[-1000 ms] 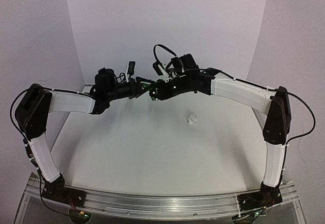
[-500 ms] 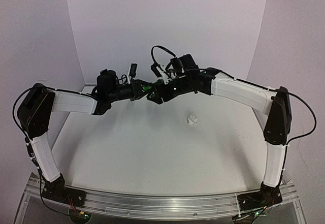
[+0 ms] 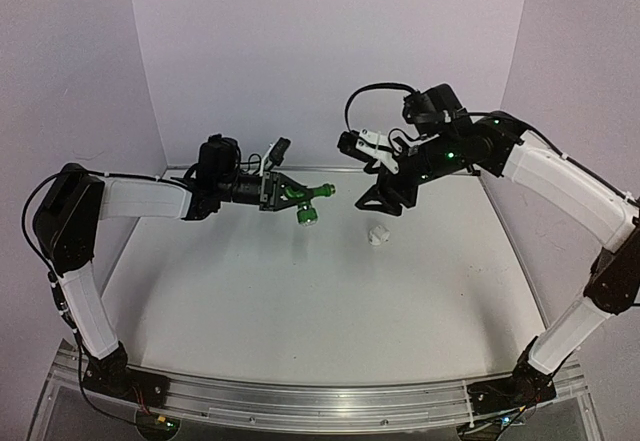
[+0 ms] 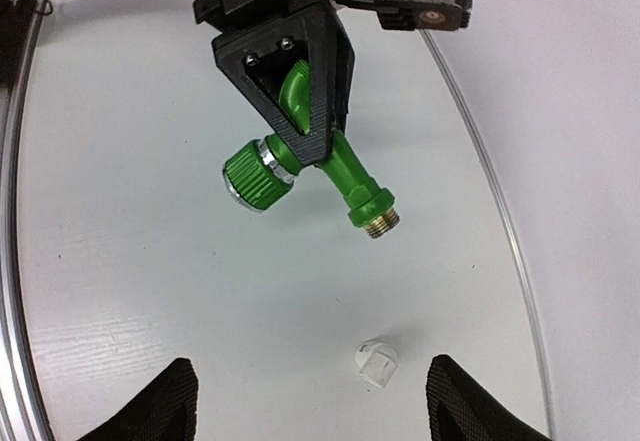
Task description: Install the water faucets
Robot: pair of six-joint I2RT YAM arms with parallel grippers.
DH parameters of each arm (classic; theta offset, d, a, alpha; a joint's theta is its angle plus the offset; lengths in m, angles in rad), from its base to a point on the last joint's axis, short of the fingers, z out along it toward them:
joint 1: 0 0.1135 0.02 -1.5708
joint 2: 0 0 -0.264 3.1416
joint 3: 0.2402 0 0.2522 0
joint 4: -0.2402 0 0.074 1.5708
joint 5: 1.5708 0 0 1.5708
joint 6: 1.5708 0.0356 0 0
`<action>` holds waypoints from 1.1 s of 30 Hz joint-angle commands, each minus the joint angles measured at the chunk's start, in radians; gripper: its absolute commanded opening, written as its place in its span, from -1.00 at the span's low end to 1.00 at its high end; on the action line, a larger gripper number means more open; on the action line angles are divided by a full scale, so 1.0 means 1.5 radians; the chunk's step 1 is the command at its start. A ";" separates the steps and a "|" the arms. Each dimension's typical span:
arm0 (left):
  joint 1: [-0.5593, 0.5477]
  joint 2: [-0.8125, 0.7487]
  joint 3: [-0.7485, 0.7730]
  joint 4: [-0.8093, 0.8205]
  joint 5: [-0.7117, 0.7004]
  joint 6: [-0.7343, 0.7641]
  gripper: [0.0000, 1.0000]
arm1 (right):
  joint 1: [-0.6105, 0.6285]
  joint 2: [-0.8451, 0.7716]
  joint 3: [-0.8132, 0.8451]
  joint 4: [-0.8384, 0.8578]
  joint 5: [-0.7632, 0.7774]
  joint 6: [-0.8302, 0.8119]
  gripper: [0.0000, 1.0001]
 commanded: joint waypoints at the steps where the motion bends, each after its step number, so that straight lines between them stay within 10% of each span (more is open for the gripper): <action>1: -0.030 -0.023 0.073 -0.055 0.112 0.064 -1.00 | 0.001 -0.008 0.004 -0.078 0.010 -0.163 0.49; 33: -0.054 0.033 0.116 -0.037 0.189 -0.009 -0.91 | 0.058 0.095 0.042 0.016 0.112 -0.179 0.06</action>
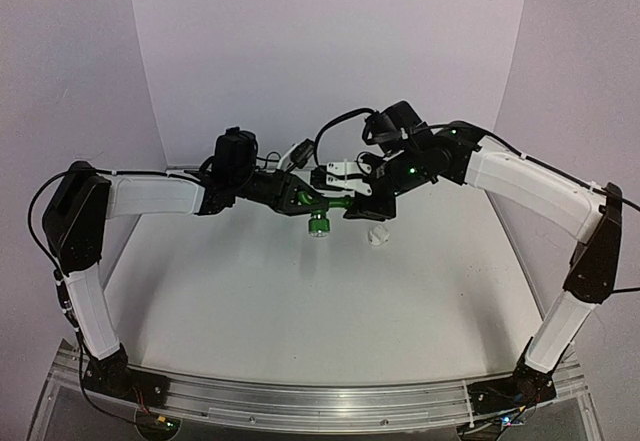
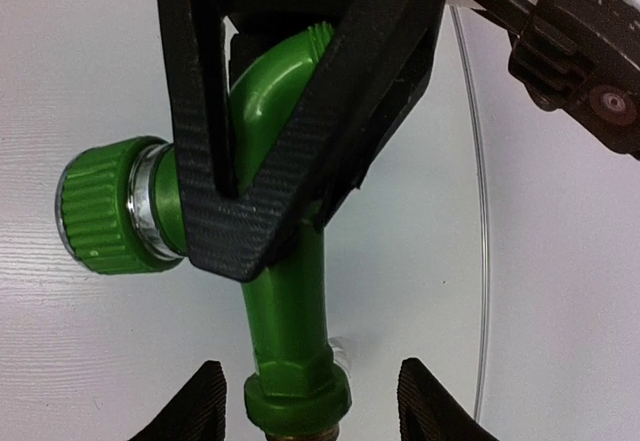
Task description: Install the water faucets
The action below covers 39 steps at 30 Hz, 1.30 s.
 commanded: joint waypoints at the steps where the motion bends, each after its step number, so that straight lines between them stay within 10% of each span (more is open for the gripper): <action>1: -0.003 0.004 0.034 0.014 0.018 -0.006 -0.90 | 0.011 0.010 0.014 0.017 0.020 -0.007 0.01; 9: -0.003 0.007 0.036 0.010 0.012 -0.008 -0.88 | 0.011 0.010 0.013 0.033 0.031 0.001 -0.64; 14: -0.003 0.006 0.038 0.001 -0.004 -0.007 -0.47 | 0.011 0.014 0.017 0.050 0.049 0.020 -0.99; 19: -0.002 0.012 0.043 -0.010 -0.033 -0.011 -0.18 | 0.014 0.015 0.020 0.082 0.069 0.050 -1.00; 39: 0.014 0.036 0.019 0.148 -0.007 -0.142 -0.14 | 0.041 0.023 -0.004 0.111 0.074 0.050 -1.00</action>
